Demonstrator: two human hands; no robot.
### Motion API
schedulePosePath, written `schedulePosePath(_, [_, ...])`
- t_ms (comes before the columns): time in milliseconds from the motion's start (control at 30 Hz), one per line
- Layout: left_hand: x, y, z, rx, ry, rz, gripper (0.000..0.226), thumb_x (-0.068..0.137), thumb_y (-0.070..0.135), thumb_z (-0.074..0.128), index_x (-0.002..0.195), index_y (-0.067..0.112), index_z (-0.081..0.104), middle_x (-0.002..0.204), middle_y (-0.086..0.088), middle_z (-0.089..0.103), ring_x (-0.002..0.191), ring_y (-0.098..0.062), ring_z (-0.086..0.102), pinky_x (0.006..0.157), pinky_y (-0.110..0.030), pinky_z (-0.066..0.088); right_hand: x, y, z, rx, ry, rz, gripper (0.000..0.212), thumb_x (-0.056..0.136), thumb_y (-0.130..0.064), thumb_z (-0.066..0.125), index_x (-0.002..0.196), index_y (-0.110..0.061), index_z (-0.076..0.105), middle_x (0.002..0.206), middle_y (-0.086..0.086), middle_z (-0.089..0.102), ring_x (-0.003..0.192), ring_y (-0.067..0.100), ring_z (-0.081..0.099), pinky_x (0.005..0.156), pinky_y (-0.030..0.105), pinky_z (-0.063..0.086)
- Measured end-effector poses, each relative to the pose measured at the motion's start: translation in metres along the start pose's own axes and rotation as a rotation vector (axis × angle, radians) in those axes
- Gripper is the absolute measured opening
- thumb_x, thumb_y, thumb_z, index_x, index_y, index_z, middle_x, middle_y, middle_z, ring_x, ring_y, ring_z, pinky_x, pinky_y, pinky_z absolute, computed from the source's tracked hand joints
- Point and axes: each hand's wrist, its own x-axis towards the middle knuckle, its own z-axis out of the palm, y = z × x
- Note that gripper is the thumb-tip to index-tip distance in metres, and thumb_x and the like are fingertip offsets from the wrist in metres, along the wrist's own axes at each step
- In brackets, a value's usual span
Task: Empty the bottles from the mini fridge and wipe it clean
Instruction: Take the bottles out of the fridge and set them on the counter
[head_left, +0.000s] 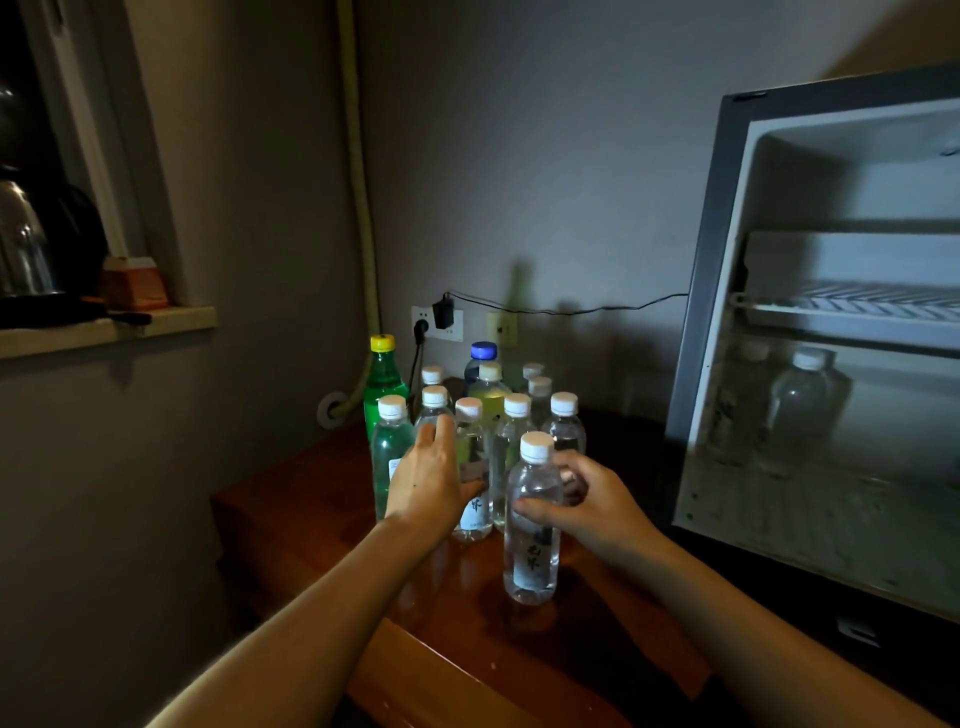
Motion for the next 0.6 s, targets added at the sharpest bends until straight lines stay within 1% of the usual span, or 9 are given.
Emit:
schedulePosePath(67, [-0.001,0.002,-0.002,0.034,-0.014,-0.002,0.068,0.077,0.032,0.078,0.124,0.014,0.034,0.126,-0.008,0.046,0.102,-0.032,0.060,0.069,-0.036,0.047,0.003,0.001,0.001,-0.055,0.025,-0.001,0.050,0.061,-0.032,0.090,0.103,-0.024,0.063,0.096,-0.005,0.072,0.088,0.007,0.069,0.078,0.028,0.056])
schedulePosePath(167, [-0.010,0.000,-0.002,-0.019,-0.049,-0.023,0.067,0.078,0.033,0.078,0.122,0.014,0.031,0.125,-0.008,0.046,0.102,-0.031,0.061,0.072,-0.035,0.049,0.005,0.000,0.007,-0.177,0.058,-0.017,0.054,0.055,-0.052,0.087,0.097,-0.029,0.061,0.094,-0.009,0.069,0.089,0.005,0.065,0.079,0.028,0.054])
schedulePosePath(233, [-0.020,-0.004,-0.001,-0.103,-0.058,-0.023,0.052,0.083,0.031,0.072,0.114,0.015,0.034,0.116,-0.006,0.050,0.096,-0.029,0.061,0.071,-0.036,0.048,0.006,-0.001,0.015,-0.184,0.071,-0.024,0.053,0.058,-0.053,0.086,0.098,-0.030,0.061,0.093,-0.010,0.068,0.089,0.004,0.063,0.080,0.026,0.053])
schedulePosePath(333, [-0.039,-0.013,-0.004,-0.198,-0.074,0.024,0.020,0.090,0.020,0.053,0.105,0.019,0.040,0.109,-0.004,0.057,0.083,-0.024,0.060,0.068,-0.037,0.046,0.007,-0.003,0.032,-0.200,0.076,-0.053,0.050,0.064,-0.053,0.083,0.103,-0.031,0.062,0.095,-0.012,0.068,0.090,0.000,0.063,0.083,0.026,0.052])
schedulePosePath(367, [-0.045,-0.016,-0.007,-0.232,-0.083,0.043,0.018,0.089,0.016,0.048,0.105,0.021,0.041,0.108,-0.003,0.059,0.081,-0.022,0.058,0.068,-0.037,0.046,0.008,-0.004,0.038,-0.210,0.077,-0.062,0.051,0.065,-0.054,0.082,0.106,-0.032,0.062,0.097,-0.013,0.067,0.093,0.000,0.062,0.085,0.026,0.052])
schedulePosePath(433, [-0.057,-0.023,-0.013,-0.279,-0.113,0.083,0.030,0.082,0.016,0.047,0.110,0.025,0.042,0.107,-0.001,0.061,0.079,-0.018,0.059,0.070,-0.040,0.049,0.009,-0.007,0.050,-0.235,0.084,-0.077,0.054,0.068,-0.053,0.080,0.114,-0.030,0.063,0.100,-0.013,0.064,0.096,0.003,0.060,0.086,0.025,0.050])
schedulePosePath(500, [-0.066,-0.028,-0.019,-0.252,-0.136,0.122,0.050,0.080,0.028,0.052,0.127,0.024,0.037,0.112,0.002,0.059,0.083,-0.016,0.061,0.075,-0.042,0.051,0.009,-0.011,0.063,-0.267,0.115,-0.106,0.055,0.069,-0.052,0.080,0.116,-0.028,0.063,0.102,-0.012,0.062,0.097,0.006,0.058,0.084,0.023,0.047])
schedulePosePath(533, [-0.069,-0.030,-0.022,-0.222,-0.139,0.119,0.062,0.079,0.036,0.056,0.135,0.023,0.032,0.116,0.006,0.055,0.088,-0.014,0.060,0.078,-0.040,0.051,0.010,-0.011,0.069,-0.269,0.141,-0.117,0.054,0.069,-0.050,0.080,0.114,-0.027,0.062,0.102,-0.012,0.062,0.097,0.006,0.057,0.084,0.023,0.046])
schedulePosePath(600, [-0.072,-0.035,-0.023,-0.214,-0.107,0.077,0.077,0.073,0.050,0.064,0.137,0.026,0.030,0.119,0.013,0.048,0.093,-0.011,0.060,0.080,-0.035,0.053,0.012,-0.010,0.080,-0.251,0.200,-0.122,0.050,0.068,-0.045,0.083,0.106,-0.024,0.057,0.100,-0.011,0.062,0.093,0.006,0.058,0.080,0.021,0.045])
